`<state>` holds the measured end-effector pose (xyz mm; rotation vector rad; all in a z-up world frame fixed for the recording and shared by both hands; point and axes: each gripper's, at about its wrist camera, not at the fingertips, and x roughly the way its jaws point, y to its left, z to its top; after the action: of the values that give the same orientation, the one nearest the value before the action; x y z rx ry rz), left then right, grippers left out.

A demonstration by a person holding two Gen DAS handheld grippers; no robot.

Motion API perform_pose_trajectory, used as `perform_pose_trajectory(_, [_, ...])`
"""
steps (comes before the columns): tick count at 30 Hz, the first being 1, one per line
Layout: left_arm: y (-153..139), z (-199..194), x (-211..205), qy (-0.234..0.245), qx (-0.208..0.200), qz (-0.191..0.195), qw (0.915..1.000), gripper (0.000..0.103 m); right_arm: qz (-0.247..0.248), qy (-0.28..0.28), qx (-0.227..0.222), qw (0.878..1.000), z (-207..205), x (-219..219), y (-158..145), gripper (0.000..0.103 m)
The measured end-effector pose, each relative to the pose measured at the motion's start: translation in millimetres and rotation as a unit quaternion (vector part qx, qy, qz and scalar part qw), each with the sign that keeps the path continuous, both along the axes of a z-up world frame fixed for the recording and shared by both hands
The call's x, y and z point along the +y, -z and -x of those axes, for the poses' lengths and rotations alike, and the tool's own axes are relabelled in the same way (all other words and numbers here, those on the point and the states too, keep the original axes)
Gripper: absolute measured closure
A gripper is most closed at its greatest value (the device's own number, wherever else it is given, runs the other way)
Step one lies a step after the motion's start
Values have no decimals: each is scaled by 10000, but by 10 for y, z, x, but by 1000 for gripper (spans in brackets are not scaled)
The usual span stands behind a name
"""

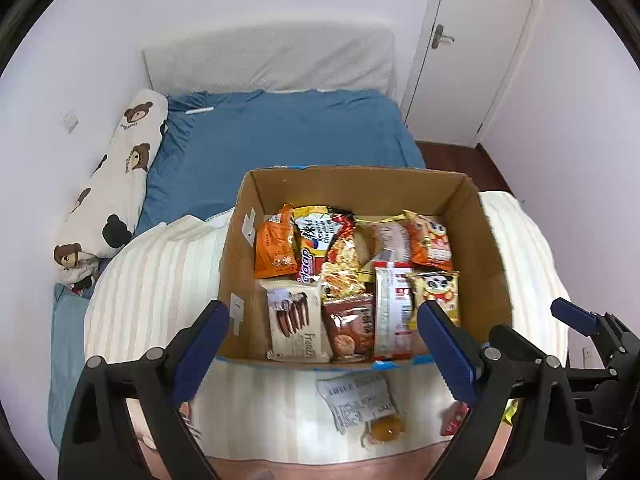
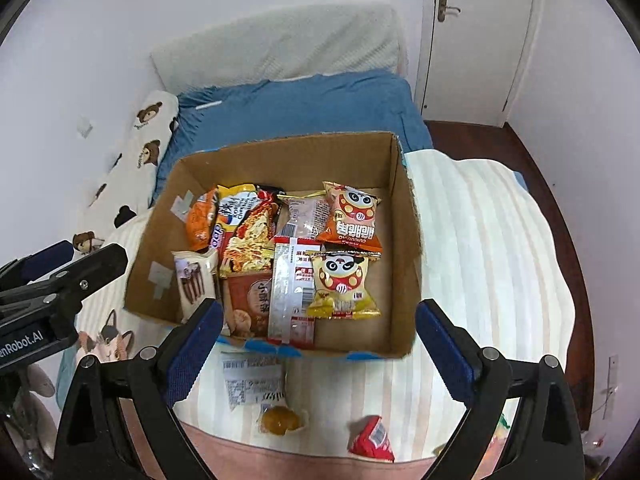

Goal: Organize snacks
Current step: 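Grasp the white Mizi bread bag with the left gripper while the right grasps the clear candy-ball bag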

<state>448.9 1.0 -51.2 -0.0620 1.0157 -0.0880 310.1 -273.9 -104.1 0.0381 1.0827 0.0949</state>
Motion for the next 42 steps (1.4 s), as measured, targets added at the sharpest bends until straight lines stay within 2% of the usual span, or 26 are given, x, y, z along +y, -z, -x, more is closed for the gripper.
perform_pose_trajectory(7, [-69, 369, -20, -20, -101, 98, 9999, 7, -229, 83, -193, 9995, 393, -119, -185, 4])
perform_pose_trajectory(11, [11, 577, -1, -73, -16, 165, 9998, 7, -494, 219, -140, 9984, 618, -263, -155, 4])
perform_pose_trajectory(14, [187, 679, 6, -159, 189, 203, 9995, 7, -650, 359, 39, 9972, 758, -412, -4, 4])
perform_pose_trajectory(18, [597, 723, -26, -202, 665, 218, 9973, 7, -909, 652, 454, 9927, 903, -657, 356, 4])
perform_pose_trajectory(21, [878, 685, -186, 140, 891, -114, 9959, 7, -1345, 997, 810, 9825, 1007, -895, 686, 5])
perform_pose_trajectory(22, [972, 644, -264, 337, 946, -291, 9945, 7, -1448, 1111, 879, 9793, 1048, -974, 780, 10])
perform_pose_trajectory(23, [1073, 612, -340, 505, 1014, -477, 9924, 7, -1491, 1189, 899, 9775, 1086, -1031, 847, 23])
perform_pose_trajectory(25, [1270, 518, -471, 855, 1228, -736, 9860, 7, -1577, 1437, 976, 9721, 1167, -1202, 984, 34])
perform_pose_trajectory(28, [1513, 401, -624, 1192, 1468, -1033, 9765, 7, -1694, 1865, 970, 9629, 1273, -1481, 1088, 34])
perform_pose_trajectory(30, [1642, 336, -722, 1388, 1572, -1234, 9699, 7, -1552, 2183, 978, 9585, 1308, -1678, 1124, 31])
perform_pose_trajectory(32, [1718, 291, -805, 1538, 1612, -1380, 9650, 7, -1392, 2534, 1058, 9514, 1335, -1882, 1193, 19])
perform_pose_trajectory(33, [1758, 269, -856, 1636, 1644, -1458, 9617, 7, -1328, 2633, 1110, 9491, 1344, -1965, 1239, 17])
perform_pose_trajectory(39, [2008, 215, -1128, 2211, 1797, -1944, 9386, 7, -1003, 2873, 1588, 9392, 1275, -2179, 1659, 16])
perform_pose_trajectory(41, [2060, 196, -1204, 2389, 1828, -2051, 9314, 7, -1206, 2888, 1661, 9351, 1269, -2188, 1809, 19])
perform_pose_trajectory(42, [2092, 184, -1248, 2495, 1871, -2102, 9266, 7, -1296, 2907, 1652, 9335, 1274, -2185, 1874, 24])
